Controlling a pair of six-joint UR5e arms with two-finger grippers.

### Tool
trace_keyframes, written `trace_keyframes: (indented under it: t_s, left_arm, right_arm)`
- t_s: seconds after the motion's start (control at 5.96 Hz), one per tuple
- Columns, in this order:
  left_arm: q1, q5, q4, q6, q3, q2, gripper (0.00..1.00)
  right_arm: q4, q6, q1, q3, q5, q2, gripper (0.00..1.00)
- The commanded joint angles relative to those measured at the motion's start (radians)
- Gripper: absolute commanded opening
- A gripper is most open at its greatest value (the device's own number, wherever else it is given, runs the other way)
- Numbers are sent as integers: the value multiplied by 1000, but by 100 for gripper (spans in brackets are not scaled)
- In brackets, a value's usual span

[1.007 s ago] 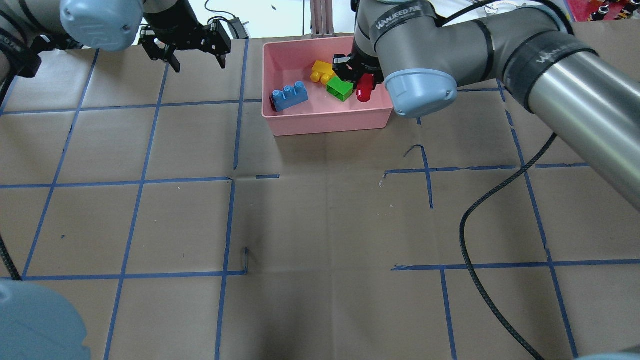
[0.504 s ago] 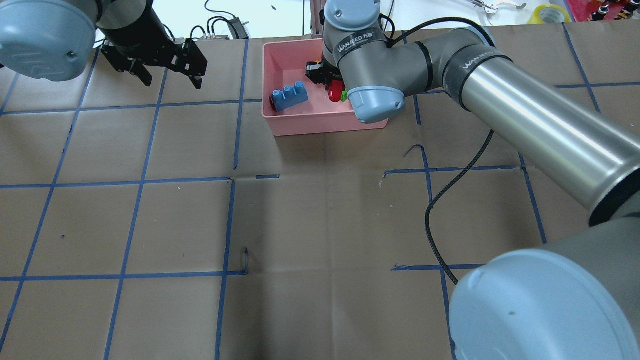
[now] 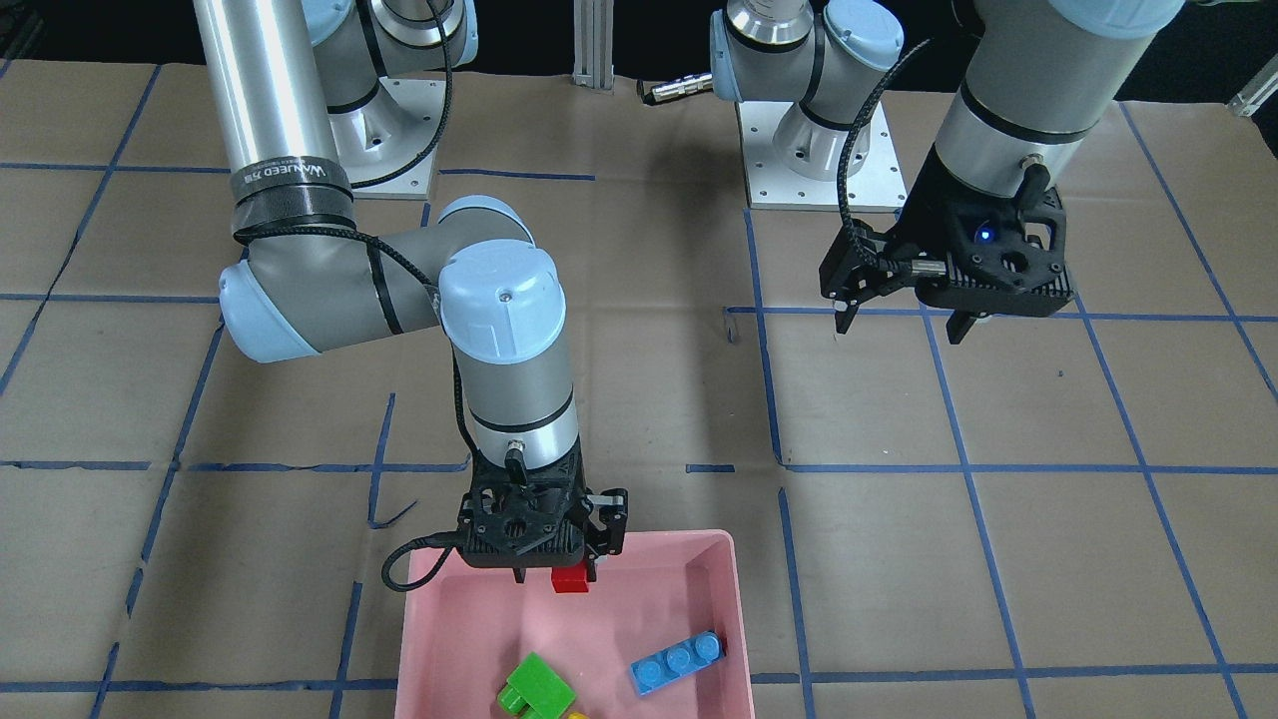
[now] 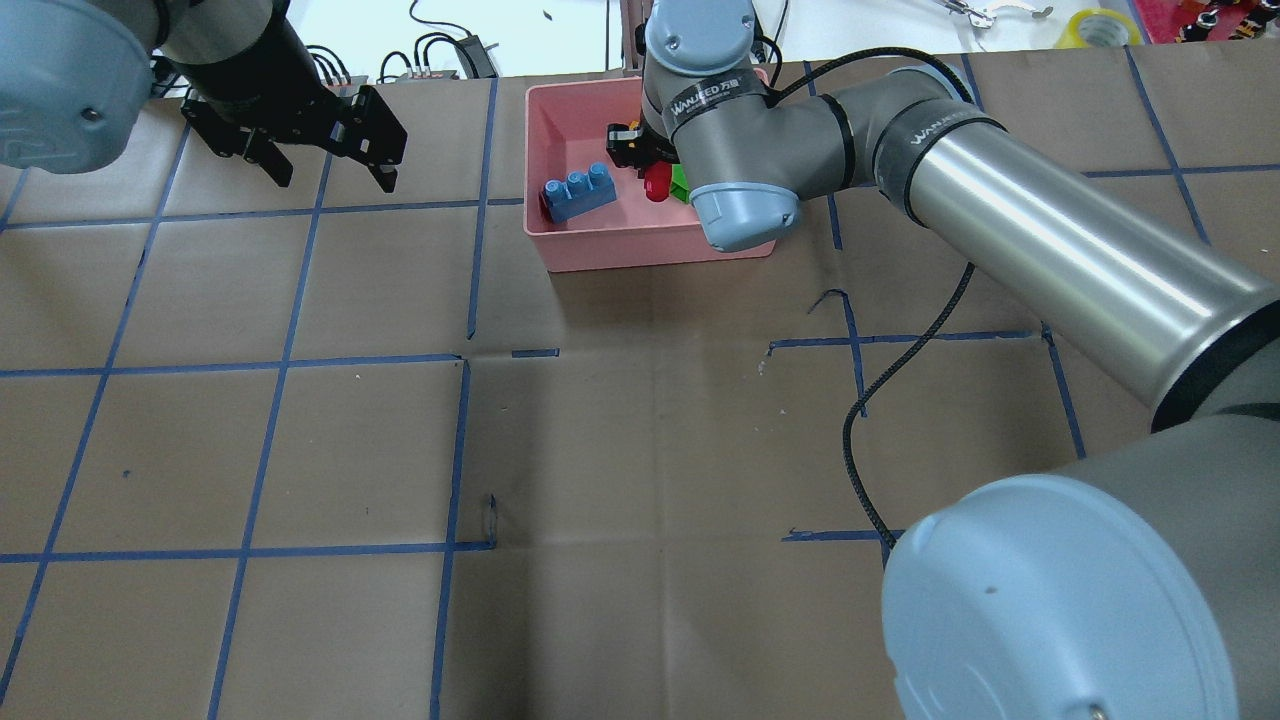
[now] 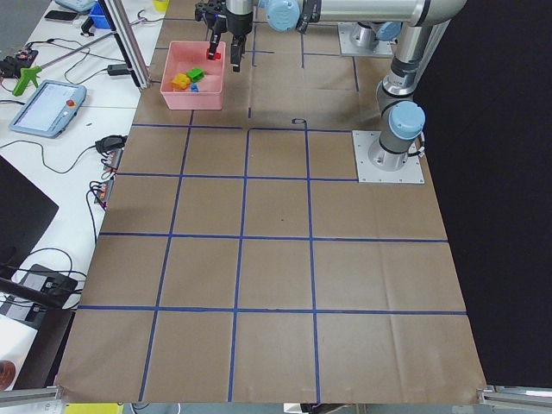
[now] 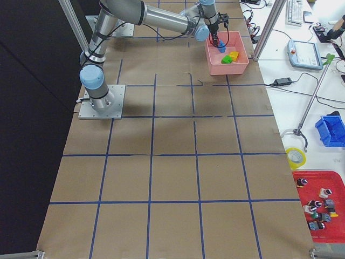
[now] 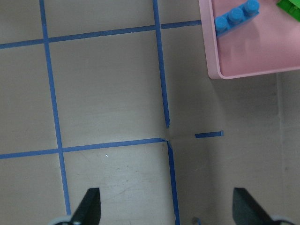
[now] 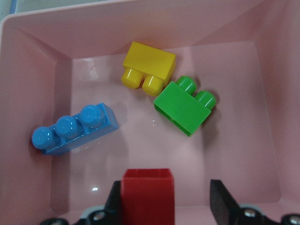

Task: Put all blocks into box

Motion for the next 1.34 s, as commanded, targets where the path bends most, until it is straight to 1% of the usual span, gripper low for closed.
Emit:
trace_keyframes:
  t_s: [0.0, 0.17, 0.5, 0.67, 0.84, 1.01, 1.18]
  left_arm:
    - [-1, -9, -17, -3, -1, 6, 99]
    - [-1, -7, -18, -3, -3, 8, 99]
    - [-1, -3, -21, -1, -3, 6, 99]
    - [-1, -3, -20, 0, -3, 6, 99]
    - [-1, -4, -20, 0, -3, 6, 99]
    - [-1, -3, -21, 0, -3, 8, 99]
    - [-1, -1, -20, 8, -5, 6, 99]
  right_arm:
    - [102, -87, -7, 2, -9, -43, 100]
    - [129, -91, -12, 8, -8, -64, 100]
    - [132, -91, -13, -11, -3, -71, 100]
    - [132, -93, -15, -46, -2, -65, 100]
    - [140, -93, -16, -129, -2, -43, 100]
    - [225, -93, -13, -198, -2, -16, 100]
    - [233, -94, -12, -194, -2, -23, 100]
